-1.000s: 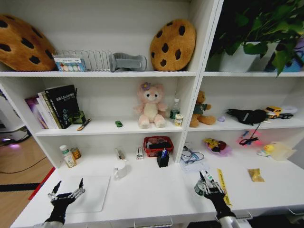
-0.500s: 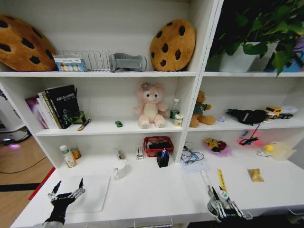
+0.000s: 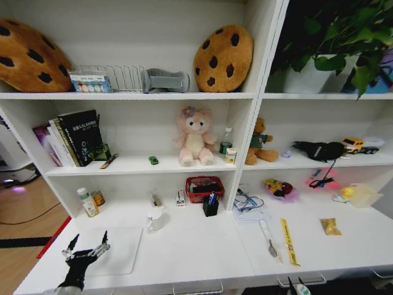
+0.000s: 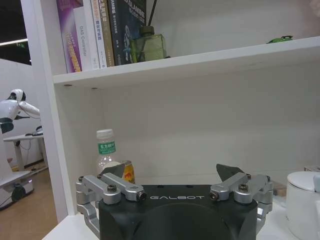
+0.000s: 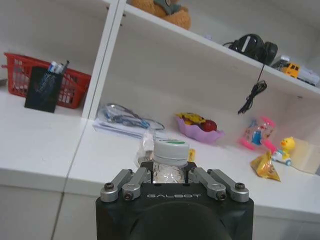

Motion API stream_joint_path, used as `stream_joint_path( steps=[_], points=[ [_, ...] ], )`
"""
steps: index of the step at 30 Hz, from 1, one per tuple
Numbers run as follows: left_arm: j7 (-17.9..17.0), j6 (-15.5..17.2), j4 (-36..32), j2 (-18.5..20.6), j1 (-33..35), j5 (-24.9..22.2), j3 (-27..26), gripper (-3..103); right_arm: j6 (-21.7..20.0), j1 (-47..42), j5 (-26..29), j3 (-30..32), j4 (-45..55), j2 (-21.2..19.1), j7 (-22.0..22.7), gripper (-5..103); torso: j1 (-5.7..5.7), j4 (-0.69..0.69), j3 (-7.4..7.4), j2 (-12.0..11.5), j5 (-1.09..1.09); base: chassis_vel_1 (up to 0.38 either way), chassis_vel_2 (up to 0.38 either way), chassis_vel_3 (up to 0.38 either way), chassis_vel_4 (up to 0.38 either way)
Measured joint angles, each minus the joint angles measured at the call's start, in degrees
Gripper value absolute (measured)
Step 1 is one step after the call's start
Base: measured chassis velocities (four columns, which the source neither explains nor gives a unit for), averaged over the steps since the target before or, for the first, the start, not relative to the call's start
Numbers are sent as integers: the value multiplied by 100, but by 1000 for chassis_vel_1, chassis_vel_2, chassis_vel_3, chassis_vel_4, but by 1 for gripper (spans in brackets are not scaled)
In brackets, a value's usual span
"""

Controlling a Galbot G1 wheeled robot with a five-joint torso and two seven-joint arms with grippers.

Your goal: Organize the objects on the table.

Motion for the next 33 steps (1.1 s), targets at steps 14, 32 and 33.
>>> stream_joint_path(
  steps=[14,32,33],
  points=[
    [0,0,0,0,0,0,0,100,-152,1492,306,-424,-2137,-339,-257,27,0,1,0,0,0,0,0,0,0],
    [0,0,0,0,0,0,0,100,271,4025,51,-887,-5739,-440,-515,27,0,1,1,-1,0,0,0,0,0],
    [0,0,0,0,0,0,0,100,310,4274,13,-911,-6032,-430,-569,27,1,4,1,-1,0,0,0,0,0]
  ],
)
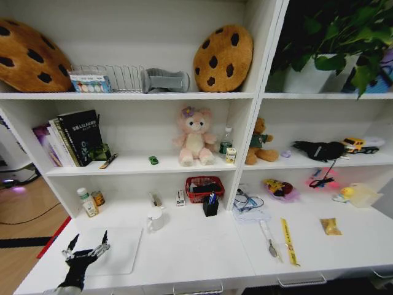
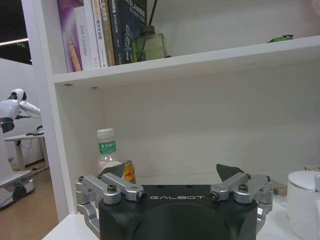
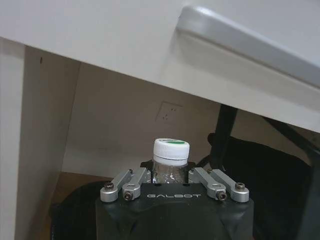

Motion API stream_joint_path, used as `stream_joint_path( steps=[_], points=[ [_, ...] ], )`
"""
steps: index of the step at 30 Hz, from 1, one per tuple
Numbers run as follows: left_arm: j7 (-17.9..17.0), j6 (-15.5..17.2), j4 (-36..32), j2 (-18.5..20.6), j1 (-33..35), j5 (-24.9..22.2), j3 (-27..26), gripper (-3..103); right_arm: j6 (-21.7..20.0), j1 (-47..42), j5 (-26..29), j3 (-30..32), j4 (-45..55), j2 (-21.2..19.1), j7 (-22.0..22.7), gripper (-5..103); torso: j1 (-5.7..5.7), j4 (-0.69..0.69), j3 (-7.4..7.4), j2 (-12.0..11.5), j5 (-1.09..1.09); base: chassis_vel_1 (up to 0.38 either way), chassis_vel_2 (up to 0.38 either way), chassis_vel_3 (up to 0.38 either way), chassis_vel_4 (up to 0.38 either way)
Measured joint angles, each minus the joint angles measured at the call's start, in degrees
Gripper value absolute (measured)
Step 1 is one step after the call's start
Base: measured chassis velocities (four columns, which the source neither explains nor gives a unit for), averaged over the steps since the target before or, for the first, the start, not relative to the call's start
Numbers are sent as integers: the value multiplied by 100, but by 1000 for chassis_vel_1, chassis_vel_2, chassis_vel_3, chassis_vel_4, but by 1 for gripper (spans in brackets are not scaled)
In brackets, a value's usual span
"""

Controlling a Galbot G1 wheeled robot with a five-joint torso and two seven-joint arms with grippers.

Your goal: Organize the objects on the table.

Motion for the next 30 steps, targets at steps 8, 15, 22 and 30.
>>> stream_joint_path(
  steps=[8,15,22,30],
  points=[
    [0,0,0,0,0,0,0,100,26,920,-105,-21,-1032,120,-220,27,0,-4,0,0,1,0,0,0,0],
    [0,0,0,0,0,0,0,100,24,1432,-168,11,-1313,148,-270,27,0,-4,0,0,0,0,0,0,0],
    [0,0,0,0,0,0,0,100,21,1629,-201,105,-1366,51,-233,30,0,-3,0,0,0,0,0,0,0],
    [0,0,0,0,0,0,0,100,20,1520,-194,119,-1265,57,-225,58,0,-4,0,0,0,0,0,0,0]
  ],
)
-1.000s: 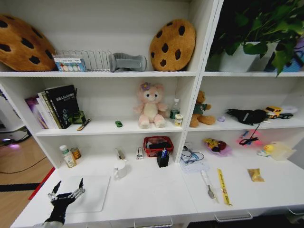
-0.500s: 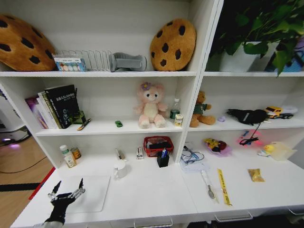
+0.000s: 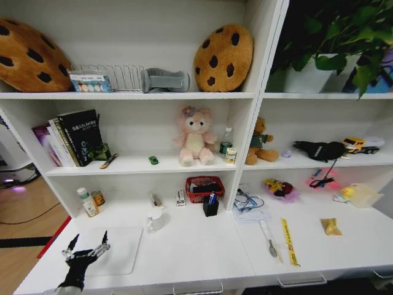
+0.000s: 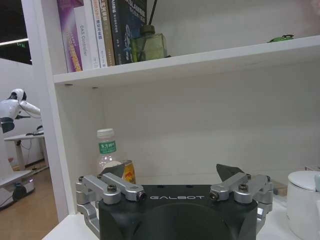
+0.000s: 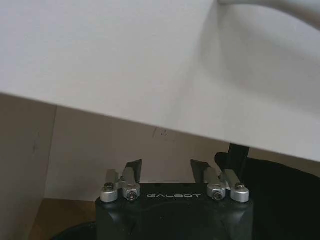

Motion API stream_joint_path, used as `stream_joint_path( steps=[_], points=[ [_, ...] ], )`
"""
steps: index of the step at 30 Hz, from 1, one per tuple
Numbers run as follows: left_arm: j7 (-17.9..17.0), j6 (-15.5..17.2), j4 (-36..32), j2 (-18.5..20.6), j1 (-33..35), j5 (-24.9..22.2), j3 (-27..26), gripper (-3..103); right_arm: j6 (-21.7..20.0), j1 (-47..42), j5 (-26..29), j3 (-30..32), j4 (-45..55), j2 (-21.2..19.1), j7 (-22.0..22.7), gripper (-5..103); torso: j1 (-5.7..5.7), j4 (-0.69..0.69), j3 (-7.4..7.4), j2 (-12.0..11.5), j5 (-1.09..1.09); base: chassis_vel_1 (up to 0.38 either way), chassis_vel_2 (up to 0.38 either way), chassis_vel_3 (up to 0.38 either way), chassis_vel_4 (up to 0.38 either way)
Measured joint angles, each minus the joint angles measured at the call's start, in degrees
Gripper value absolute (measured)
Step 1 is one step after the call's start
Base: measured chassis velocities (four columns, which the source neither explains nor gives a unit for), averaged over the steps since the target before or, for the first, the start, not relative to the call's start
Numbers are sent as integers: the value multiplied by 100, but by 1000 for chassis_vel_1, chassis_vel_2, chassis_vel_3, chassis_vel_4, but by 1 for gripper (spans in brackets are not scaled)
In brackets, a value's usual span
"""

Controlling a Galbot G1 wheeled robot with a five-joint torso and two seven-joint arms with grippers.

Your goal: Organize the objects on the table.

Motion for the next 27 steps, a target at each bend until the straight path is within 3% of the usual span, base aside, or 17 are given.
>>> stream_joint_path(
  steps=[10,19,27],
  points=[
    [0,0,0,0,0,0,0,100,178,-586,-311,-42,325,171,-2,95,0,0,0,1,1,0,0,0,0],
    [0,0,0,0,0,0,0,100,381,-1404,-390,-52,942,268,-26,100,0,2,-1,1,0,0,0,0,0],
    [0,0,0,0,0,0,0,100,781,-2673,-465,-34,1945,372,-89,100,0,-1,-1,1,1,0,0,0,0]
  ],
)
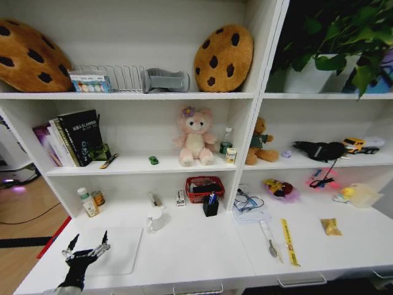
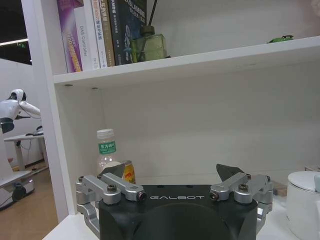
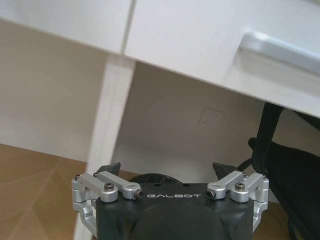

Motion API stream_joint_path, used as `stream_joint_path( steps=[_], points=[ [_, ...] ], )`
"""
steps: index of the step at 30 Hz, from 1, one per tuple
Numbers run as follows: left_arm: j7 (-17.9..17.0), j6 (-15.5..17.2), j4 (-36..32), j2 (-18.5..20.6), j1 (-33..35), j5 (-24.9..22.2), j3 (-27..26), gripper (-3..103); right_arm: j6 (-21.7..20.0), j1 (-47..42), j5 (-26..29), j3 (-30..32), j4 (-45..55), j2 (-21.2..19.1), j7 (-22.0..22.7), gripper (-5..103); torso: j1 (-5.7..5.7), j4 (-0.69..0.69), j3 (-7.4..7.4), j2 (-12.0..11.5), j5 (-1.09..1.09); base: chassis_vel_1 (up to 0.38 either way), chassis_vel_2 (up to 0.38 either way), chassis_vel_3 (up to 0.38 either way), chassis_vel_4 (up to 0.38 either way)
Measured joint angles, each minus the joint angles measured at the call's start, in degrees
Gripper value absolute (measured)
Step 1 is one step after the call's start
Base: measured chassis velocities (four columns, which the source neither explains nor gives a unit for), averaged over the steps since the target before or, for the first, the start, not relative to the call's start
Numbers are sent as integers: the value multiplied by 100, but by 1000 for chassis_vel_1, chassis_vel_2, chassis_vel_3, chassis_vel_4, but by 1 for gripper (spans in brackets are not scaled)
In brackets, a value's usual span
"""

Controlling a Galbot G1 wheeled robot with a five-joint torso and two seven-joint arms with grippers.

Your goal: Organize the objects on the table.

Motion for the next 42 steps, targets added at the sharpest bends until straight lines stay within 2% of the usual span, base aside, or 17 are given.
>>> stream_joint_path(
  steps=[7,9,13,20,25,28,29,31,32,34,35,38,39,42],
  points=[
    [0,0,0,0,0,0,0,100,33,-868,283,49,1379,-23,-157,100,0,2,0,0,-1,0,0,0,0],
    [0,0,0,0,0,-1,0,100,34,-1217,370,108,2138,-116,-246,100,0,2,0,0,-1,0,0,0,0],
    [0,0,0,0,0,0,0,100,33,-1519,489,211,2753,-216,-311,100,0,2,0,0,-2,0,0,0,0],
    [0,0,0,0,0,0,0,100,21,-2353,822,463,4545,-409,-445,100,0,1,1,-1,-1,0,0,0,0],
    [0,0,0,0,0,0,0,100,-50,-2573,845,573,5100,-414,-411,100,0,0,1,-1,-1,0,0,0,0],
    [0,0,0,0,0,0,0,100,-418,-2782,1010,748,6103,-431,-298,100,0,1,1,-1,-2,0,0,0,0],
    [0,0,0,0,0,0,0,100,-418,-2782,1010,748,6103,-431,-298,100,0,1,1,-1,-2,0,0,0,0],
    [0,0,0,0,0,0,0,100,-674,-2735,1224,772,6428,-487,-285,100,0,1,1,-1,-2,0,0,0,0],
    [0,0,0,0,0,0,0,100,-674,-2735,1224,772,6428,-487,-285,100,0,1,1,-1,-2,0,0,0,0],
    [0,-1,0,0,0,0,0,100,-1025,-2556,1505,756,6640,-561,-317,100,0,1,1,-1,-1,0,0,0,0],
    [0,-1,0,0,0,0,0,100,-1025,-2556,1505,756,6640,-561,-317,100,0,1,1,-1,-1,0,0,0,0],
    [0,0,0,0,0,0,0,100,-1626,-2235,1891,708,6830,-654,-393,100,0,1,1,-1,-1,0,0,0,0],
    [0,0,0,0,0,0,0,100,-1626,-2235,1891,708,6830,-654,-393,100,0,1,1,-1,-1,0,0,0,0],
    [0,0,0,0,0,0,0,100,-2018,-1904,2058,712,6890,-733,-406,100,0,2,1,-1,0,0,0,0,0]
  ],
)
